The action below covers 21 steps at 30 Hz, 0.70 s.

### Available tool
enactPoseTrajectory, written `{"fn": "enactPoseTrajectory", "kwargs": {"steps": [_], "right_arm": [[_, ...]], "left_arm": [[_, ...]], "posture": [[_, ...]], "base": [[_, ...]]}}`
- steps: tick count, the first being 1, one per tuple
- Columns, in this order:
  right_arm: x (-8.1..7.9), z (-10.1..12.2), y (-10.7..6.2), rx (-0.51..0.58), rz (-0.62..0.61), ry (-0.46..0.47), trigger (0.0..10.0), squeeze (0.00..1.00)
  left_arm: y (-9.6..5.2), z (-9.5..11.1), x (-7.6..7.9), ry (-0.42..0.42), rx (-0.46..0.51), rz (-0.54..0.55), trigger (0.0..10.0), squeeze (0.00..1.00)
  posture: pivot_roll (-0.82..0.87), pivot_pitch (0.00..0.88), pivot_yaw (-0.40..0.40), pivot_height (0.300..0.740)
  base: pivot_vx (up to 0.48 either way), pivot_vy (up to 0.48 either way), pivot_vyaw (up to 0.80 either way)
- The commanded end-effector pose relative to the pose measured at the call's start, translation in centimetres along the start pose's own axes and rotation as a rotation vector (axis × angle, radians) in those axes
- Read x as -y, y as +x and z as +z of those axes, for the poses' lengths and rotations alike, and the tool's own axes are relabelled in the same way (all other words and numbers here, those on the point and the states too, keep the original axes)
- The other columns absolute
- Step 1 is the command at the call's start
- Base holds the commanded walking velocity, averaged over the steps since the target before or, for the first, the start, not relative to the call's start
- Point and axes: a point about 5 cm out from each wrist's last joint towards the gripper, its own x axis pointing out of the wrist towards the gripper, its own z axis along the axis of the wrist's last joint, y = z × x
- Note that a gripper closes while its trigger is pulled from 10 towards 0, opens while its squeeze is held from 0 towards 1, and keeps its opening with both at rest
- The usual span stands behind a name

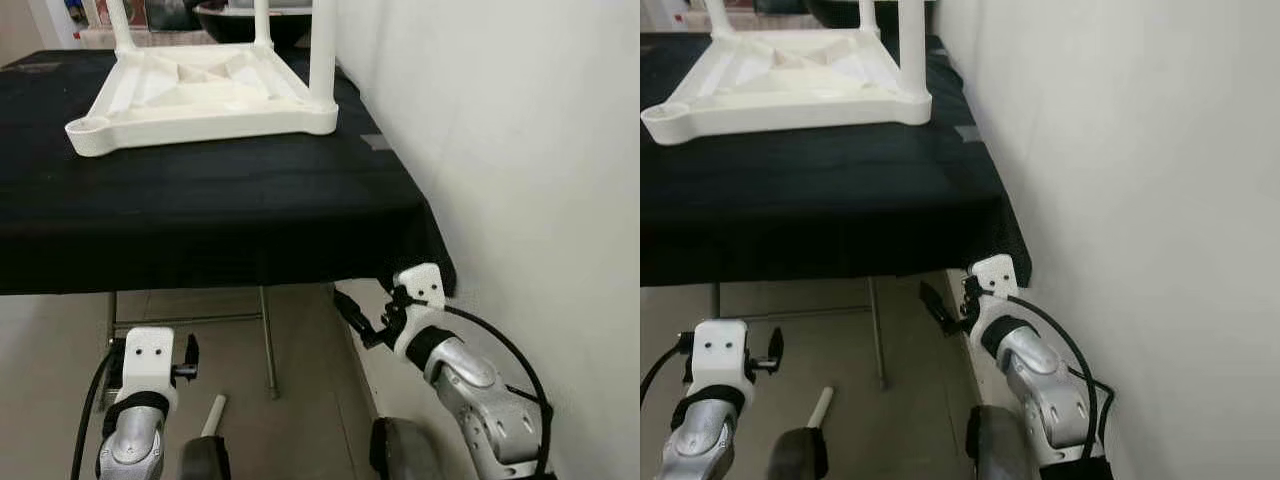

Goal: Building children table

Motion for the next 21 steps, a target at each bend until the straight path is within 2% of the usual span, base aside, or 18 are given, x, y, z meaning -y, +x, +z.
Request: {"fn": "enactPoseTrajectory", "kwargs": {"steps": [1,7,21], "right_arm": [[0.2,-0.5,0.0,-0.03,-0.005,-0.011,10.0,0.0],[-0.2,-0.5,0.0,-0.038,0.028,-0.031,10.0,0.0],[-2.2,-1.2,-0.3,-0.089,0.204,-0.081,10.0,0.0]], "left_arm": [[0.0,-0.8,-0.2,0.011,-0.043,0.006,10.0,0.0],[0.0,-1.4,-0.7,0.02,-0.088,0.043,10.0,0.0],[0.1,-2.7,-2.0,0.04,-0.169,0.119,10.0,0.0]], "posture": [[0.07,0.0,-0.037,0.465],[0.07,0.0,-0.036,0.445],[0.07,0.0,-0.037,0.39]], "base": [[0.0,0.0,0.0],[0.0,0.0,0.0],[0.0,0.0,0.0]]}}
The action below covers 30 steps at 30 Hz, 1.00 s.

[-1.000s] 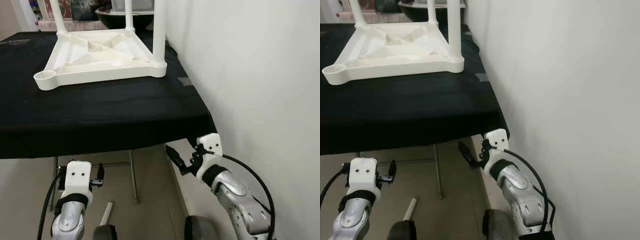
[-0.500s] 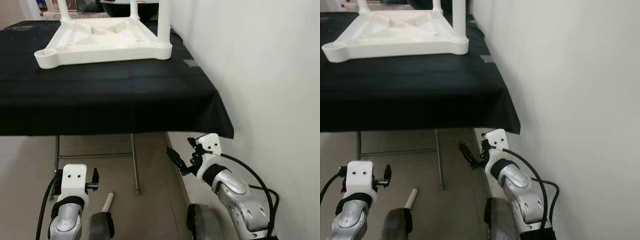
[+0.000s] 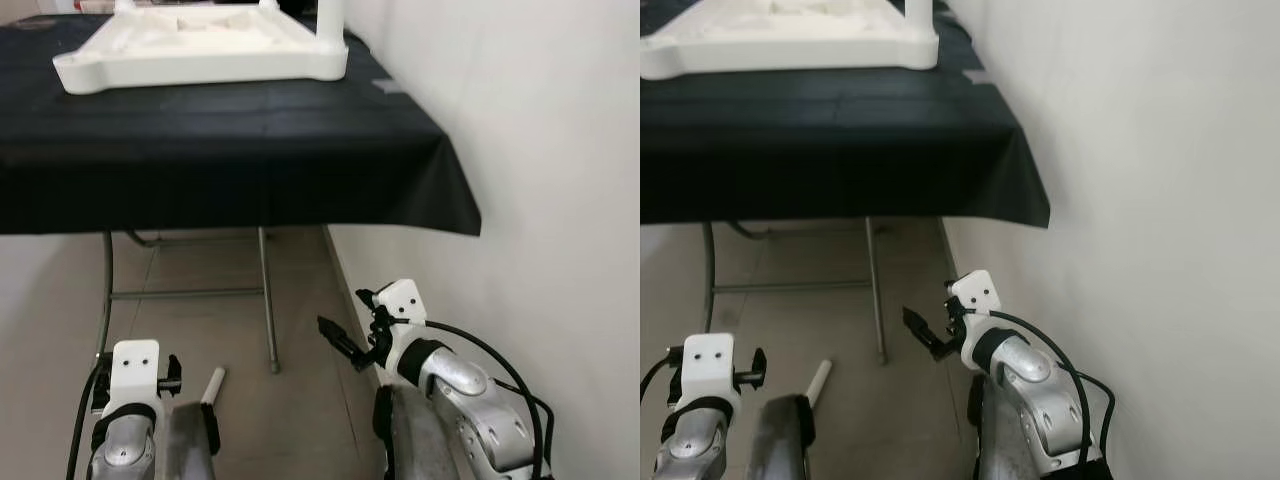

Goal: Building children table

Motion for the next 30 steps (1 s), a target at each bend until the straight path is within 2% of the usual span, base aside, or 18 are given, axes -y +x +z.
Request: {"fn": "enactPoseTrajectory", "kwargs": {"steps": [1,7,11,17,20,21,22,23,26,29,30], "right_arm": [[-0.9,0.0,0.0,-0.01,0.065,-0.003,10.0,0.0],[-1.8,-0.2,0.0,-0.037,0.147,-0.023,10.0,0.0],[-1.7,-0.1,0.1,-0.034,0.143,-0.026,10.0,0.0],[-0.7,0.9,0.4,0.019,0.069,-0.011,10.0,0.0],[-0.2,1.6,0.6,0.054,0.037,-0.004,10.0,0.0],[-0.2,1.6,0.6,0.054,0.037,-0.004,10.0,0.0],[-0.2,1.8,0.6,0.059,0.031,-0.004,10.0,0.0],[-0.2,1.8,0.6,0.059,0.031,-0.004,10.0,0.0],[-0.2,1.9,0.7,0.066,0.02,-0.01,10.0,0.0],[-0.1,1.9,0.7,0.067,0.014,-0.01,10.0,0.0],[0.0,1.9,0.7,0.069,0.005,-0.009,10.0,0.0]], "left_arm": [[0.2,-0.4,-0.6,0.025,-0.027,0.024,10.0,0.0],[0.4,-0.9,-1.2,0.042,-0.056,0.048,10.0,0.0],[0.4,-1.2,-1.4,0.044,-0.069,0.053,10.0,0.0],[0.4,-1.6,-2.2,0.049,-0.084,0.058,10.0,0.0],[0.3,-1.9,-3.4,0.067,-0.099,0.09,10.0,0.0],[0.3,-1.9,-3.4,0.067,-0.099,0.09,10.0,0.0],[0.3,-2.1,-4.2,0.076,-0.105,0.108,10.0,0.0],[0.3,-2.1,-4.2,0.076,-0.105,0.108,10.0,0.0],[0.0,-2.5,-6.4,0.103,-0.118,0.161,10.0,0.0],[-0.1,-2.5,-7.2,0.111,-0.12,0.181,10.0,0.0],[-0.2,-2.6,-8.0,0.119,-0.122,0.199,10.0,0.0]], "posture": [[0.07,0.0,-0.037,0.385],[0.07,0.0,-0.036,0.365],[0.07,0.0,-0.035,0.355],[0.07,0.0,-0.034,0.335],[0.07,0.0,-0.034,0.32],[0.07,0.0,-0.034,0.32],[0.07,0.0,-0.034,0.315],[0.07,0.0,-0.034,0.315],[0.08,0.0,-0.037,0.3],[0.08,0.0,-0.039,0.3],[0.08,0.0,-0.041,0.3]], "base": [[0.0,0.0,0.0],[0.0,0.0,0.0],[0.0,0.0,0.0],[0.0,0.0,0.0],[0.0,0.0,0.0],[0.0,0.0,0.0],[0.0,0.0,0.0],[0.0,0.0,0.0],[0.0,0.0,0.0],[0.0,0.0,0.0],[0.0,0.0,0.0]]}}
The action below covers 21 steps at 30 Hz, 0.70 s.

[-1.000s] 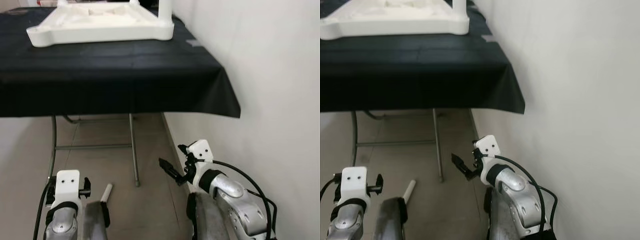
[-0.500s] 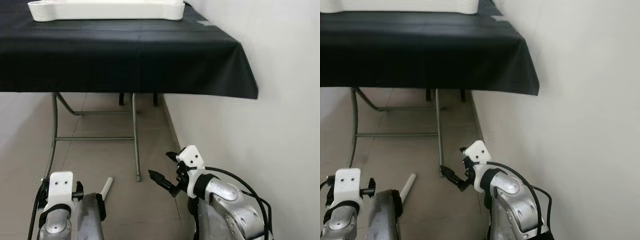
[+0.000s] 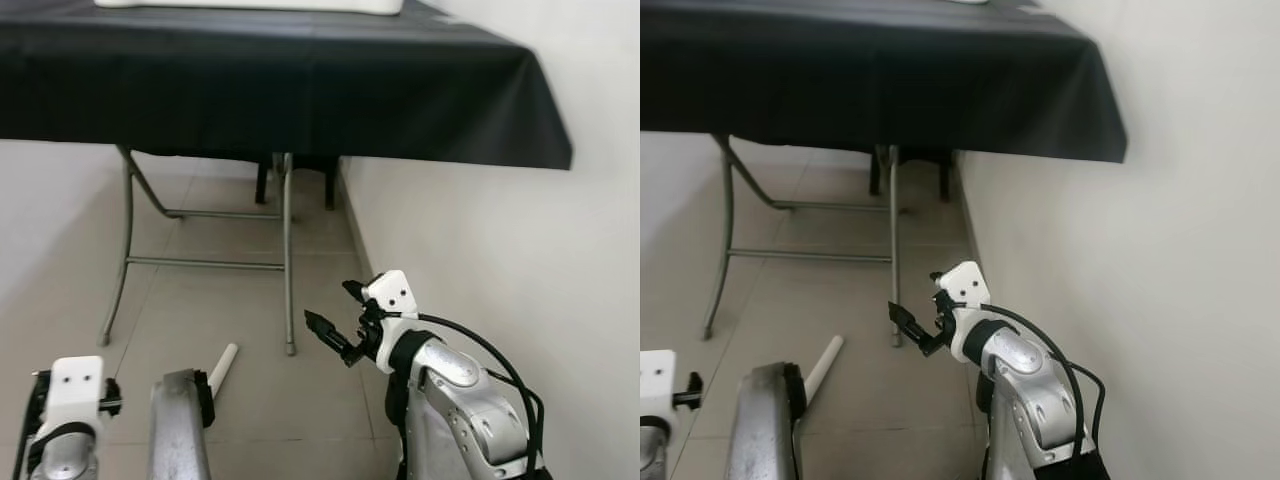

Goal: Building children table

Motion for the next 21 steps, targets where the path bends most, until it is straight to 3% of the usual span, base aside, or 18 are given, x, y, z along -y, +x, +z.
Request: {"fn": "enactPoseTrajectory", "kwargs": {"steps": [1,5,10,14,21], "right_arm": [[0.5,0.4,0.1,0.021,-0.027,-0.001,10.0,0.0],[0.7,0.4,0.1,0.022,-0.044,-0.002,10.0,0.0],[0.9,0.5,0.3,0.019,-0.065,-0.004,10.0,0.0],[1.5,0.4,0.1,0.001,-0.108,-0.014,10.0,0.0],[1.7,0.2,-0.1,-0.015,-0.125,-0.015,10.0,0.0]], "left_arm": [[0.2,-0.5,-1.4,0.012,-0.017,0.025,10.0,0.0],[0.3,-0.6,-1.9,0.017,-0.022,0.034,10.0,0.0],[0.4,-1.0,-1.0,0.027,-0.04,-0.023,10.0,0.0],[-0.1,-2.5,2.0,0.018,-0.103,-0.231,10.0,0.0],[-0.7,-3.5,3.0,0.03,-0.149,-0.318,10.0,0.0]], "posture": [[0.08,0.0,-0.042,0.3],[0.08,0.0,-0.044,0.3],[0.07,0.0,-0.044,0.3],[0.06,0.0,-0.042,0.3],[0.05,0.0,-0.045,0.3]], "base": [[0.0,0.0,0.0],[0.0,0.0,0.0],[0.0,0.0,0.0],[0.0,0.0,0.0],[0.0,0.0,0.0]]}}
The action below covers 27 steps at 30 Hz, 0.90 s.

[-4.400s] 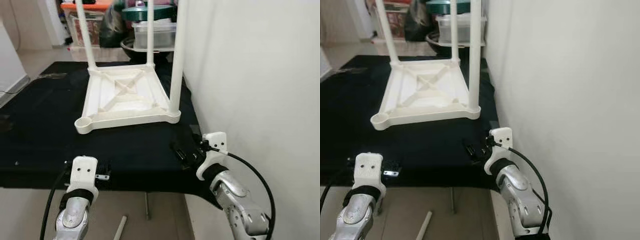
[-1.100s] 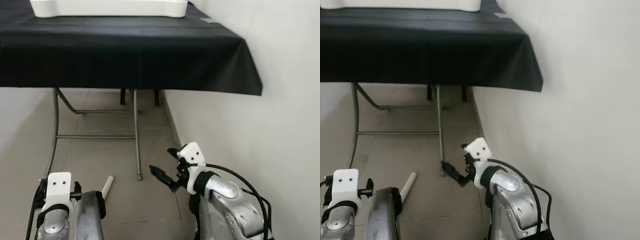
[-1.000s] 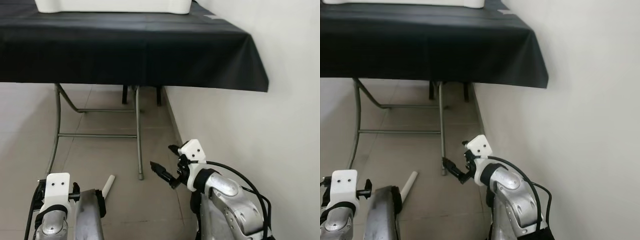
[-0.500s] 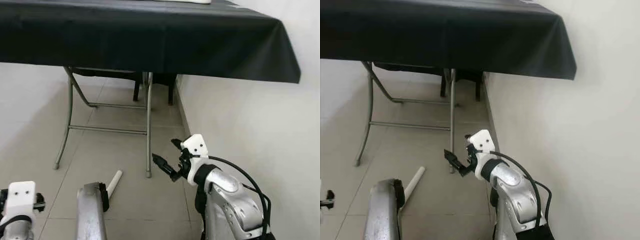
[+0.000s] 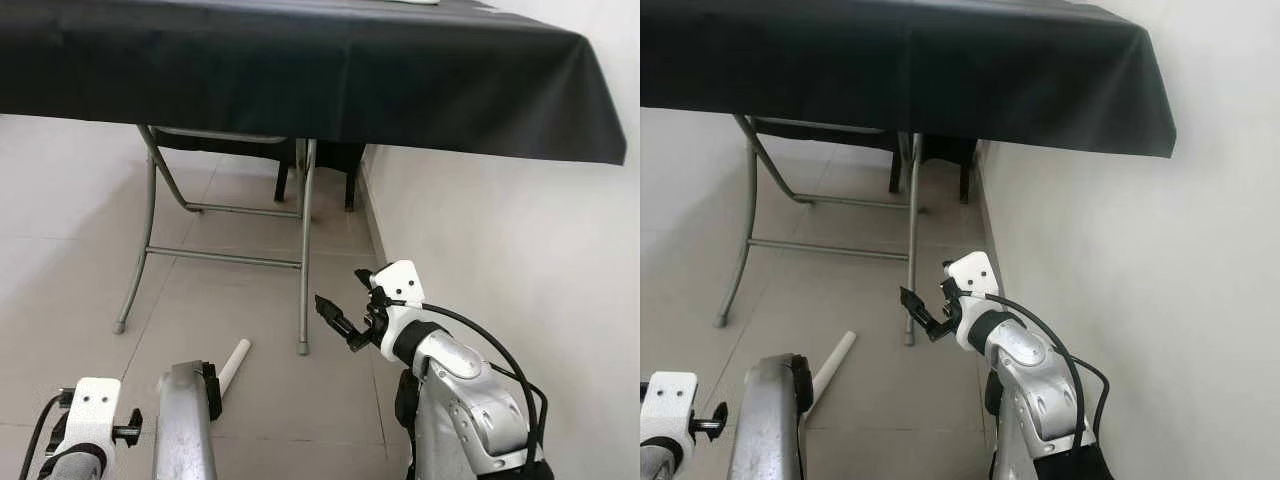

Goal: Building children table

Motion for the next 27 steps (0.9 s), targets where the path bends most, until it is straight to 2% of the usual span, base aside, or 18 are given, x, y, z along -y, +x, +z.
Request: {"fn": "enactPoseTrajectory", "kwargs": {"steps": [1,3,8,11,15,19,25,27], "right_arm": [[0.4,-0.3,-0.1,-0.029,-0.019,0.002,10.0,0.0],[0.5,-0.3,-0.2,-0.033,-0.02,0.002,10.0,0.0],[0.7,0.1,-0.6,-0.026,-0.026,0.001,10.0,0.0],[0.9,0.3,-0.8,-0.013,-0.031,-0.007,10.0,0.0],[2.0,1.0,-1.3,-0.018,-0.063,-0.02,10.0,0.0],[2.1,1.1,-1.3,-0.018,-0.067,-0.02,10.0,0.0],[3.2,2.1,-1.8,-0.032,-0.113,-0.029,10.0,0.0],[3.6,2.7,-1.7,-0.038,-0.125,-0.029,10.0,0.0]], "left_arm": [[-0.1,-1.4,0.4,-0.007,-0.065,-0.024,10.0,0.0],[-0.2,-2.5,0.2,-0.008,-0.119,-0.014,10.0,0.0],[-0.5,-3.6,0.4,-0.004,-0.155,-0.033,10.0,0.0],[-0.5,-3.5,0.6,-0.01,-0.149,-0.052,10.0,0.0],[-0.2,-3.1,1.2,-0.003,-0.127,-0.104,10.0,0.0],[-0.2,-3.0,1.2,0.0,-0.124,-0.109,10.0,0.0],[0.0,-3.0,0.6,0.03,-0.134,-0.13,10.0,0.0],[0.3,-3.1,0.2,0.047,-0.151,-0.139,10.0,0.0]], "posture": [[0.05,0.0,-0.045,0.3],[0.04,0.0,-0.049,0.3],[0.03,0.0,-0.058,0.3],[0.02,0.0,-0.061,0.3],[0.0,0.0,-0.074,0.3],[0.0,0.0,-0.074,0.3],[-0.03,0.006,-0.086,0.3],[-0.04,0.036,-0.09,0.3]], "base": [[0.0,0.0,0.0],[0.0,0.0,0.0],[0.0,0.0,0.0],[0.0,0.0,0.0],[0.0,0.0,0.0],[0.0,0.0,0.0],[0.0,0.0,0.0],[0.0,0.0,0.0]]}}
